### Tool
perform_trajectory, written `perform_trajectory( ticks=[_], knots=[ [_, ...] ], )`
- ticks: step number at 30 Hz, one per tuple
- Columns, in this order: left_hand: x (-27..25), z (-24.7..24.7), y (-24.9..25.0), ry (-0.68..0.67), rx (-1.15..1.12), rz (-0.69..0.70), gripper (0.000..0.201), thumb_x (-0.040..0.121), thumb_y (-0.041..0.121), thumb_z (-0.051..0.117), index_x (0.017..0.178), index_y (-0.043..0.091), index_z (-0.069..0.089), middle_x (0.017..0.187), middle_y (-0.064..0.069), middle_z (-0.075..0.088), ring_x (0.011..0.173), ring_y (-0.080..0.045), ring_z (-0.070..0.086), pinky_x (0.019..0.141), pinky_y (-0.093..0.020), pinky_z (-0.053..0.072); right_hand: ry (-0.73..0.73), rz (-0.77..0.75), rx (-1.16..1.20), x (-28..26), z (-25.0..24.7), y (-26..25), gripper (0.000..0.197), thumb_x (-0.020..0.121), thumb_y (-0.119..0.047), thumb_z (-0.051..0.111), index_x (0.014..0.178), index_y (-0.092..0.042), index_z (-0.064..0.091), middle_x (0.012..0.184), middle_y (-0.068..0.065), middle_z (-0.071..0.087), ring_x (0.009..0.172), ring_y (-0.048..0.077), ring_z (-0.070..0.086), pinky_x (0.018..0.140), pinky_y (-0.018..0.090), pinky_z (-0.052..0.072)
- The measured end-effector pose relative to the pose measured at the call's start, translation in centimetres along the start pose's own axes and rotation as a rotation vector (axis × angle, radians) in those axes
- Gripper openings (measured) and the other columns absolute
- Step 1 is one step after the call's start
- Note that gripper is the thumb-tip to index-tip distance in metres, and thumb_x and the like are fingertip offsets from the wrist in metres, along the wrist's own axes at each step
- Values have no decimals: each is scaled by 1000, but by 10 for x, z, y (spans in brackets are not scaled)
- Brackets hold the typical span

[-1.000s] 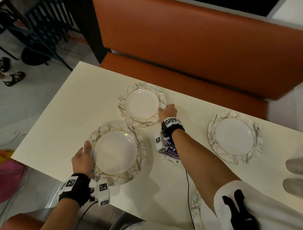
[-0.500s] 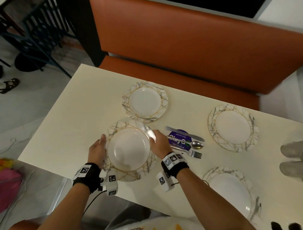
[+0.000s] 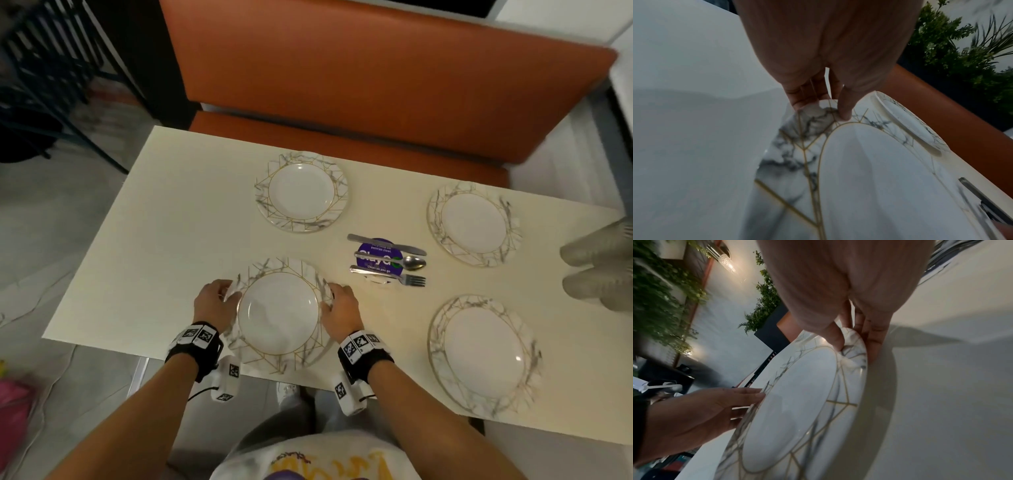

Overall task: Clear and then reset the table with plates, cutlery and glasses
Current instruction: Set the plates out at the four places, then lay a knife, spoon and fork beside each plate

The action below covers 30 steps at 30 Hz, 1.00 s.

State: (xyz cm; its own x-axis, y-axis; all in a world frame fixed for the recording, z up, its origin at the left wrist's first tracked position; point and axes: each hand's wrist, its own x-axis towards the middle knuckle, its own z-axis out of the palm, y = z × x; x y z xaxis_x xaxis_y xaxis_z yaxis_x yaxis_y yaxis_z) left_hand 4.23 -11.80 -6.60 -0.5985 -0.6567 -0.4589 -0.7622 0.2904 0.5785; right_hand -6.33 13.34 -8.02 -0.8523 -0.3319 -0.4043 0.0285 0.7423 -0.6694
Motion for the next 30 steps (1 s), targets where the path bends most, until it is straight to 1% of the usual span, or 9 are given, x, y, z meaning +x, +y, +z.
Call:
perform_trajectory(
  ticks=[8,12,14,17,18,20,23,26,30],
  knots=[
    [1,-6,-13,0,-9,51,34,94,26,72,125,12,69,116,-9,67,98,-20,58,92,-30,45,2,23,-22,-18,11,0,49,94,-6,61,141,-12,49,135,12,51,125,28,52,109,34,40],
    [3,-4,-12,-8,-2,94,35,95,27,70,127,11,68,114,-10,67,96,-22,58,89,-30,44,5,39,-11,-23,5,0,47,94,-11,62,139,-13,50,132,10,54,121,26,54,106,34,43],
    [5,-3,-11,-2,6,131,34,94,25,70,126,12,68,113,-11,68,95,-25,61,86,-33,47,17,52,-2,-26,1,3,43,94,-13,61,136,-14,52,125,9,56,114,24,56,102,36,47],
    [6,1,-5,32,67,179,35,91,21,69,125,15,66,119,-16,63,107,-35,61,95,-45,52,53,74,25,-27,-9,10,38,94,-13,61,132,-14,54,115,9,58,104,21,58,99,37,50],
    [5,2,-1,48,85,196,36,90,18,69,126,14,66,121,-18,61,111,-38,58,98,-49,50,65,74,32,-26,-13,13,37,94,-12,61,130,-14,55,113,9,59,102,20,59,98,36,50],
    [1,6,10,74,120,240,36,91,13,69,126,12,65,123,-20,59,117,-41,53,101,-50,46,92,63,43,-26,-22,19,33,94,-12,61,127,-14,58,113,8,60,100,19,59,97,35,51],
    [-3,14,34,81,164,348,33,89,8,69,122,10,68,119,-21,61,115,-43,53,98,-50,45,157,38,61,-20,-41,29,26,95,-11,57,119,-15,63,115,6,62,103,19,61,97,32,52],
    [-1,33,65,2,159,441,24,91,5,65,112,12,70,113,-17,63,111,-38,55,95,-46,47,224,20,51,-4,-68,38,19,95,-9,55,108,-15,67,113,6,65,102,19,62,94,29,51],
    [2,72,113,-104,141,573,19,92,6,64,107,14,72,104,-10,68,102,-32,62,91,-42,52,263,-5,-8,27,-111,46,20,93,-4,54,101,-11,70,107,8,69,97,22,65,84,23,50]
  ],
)
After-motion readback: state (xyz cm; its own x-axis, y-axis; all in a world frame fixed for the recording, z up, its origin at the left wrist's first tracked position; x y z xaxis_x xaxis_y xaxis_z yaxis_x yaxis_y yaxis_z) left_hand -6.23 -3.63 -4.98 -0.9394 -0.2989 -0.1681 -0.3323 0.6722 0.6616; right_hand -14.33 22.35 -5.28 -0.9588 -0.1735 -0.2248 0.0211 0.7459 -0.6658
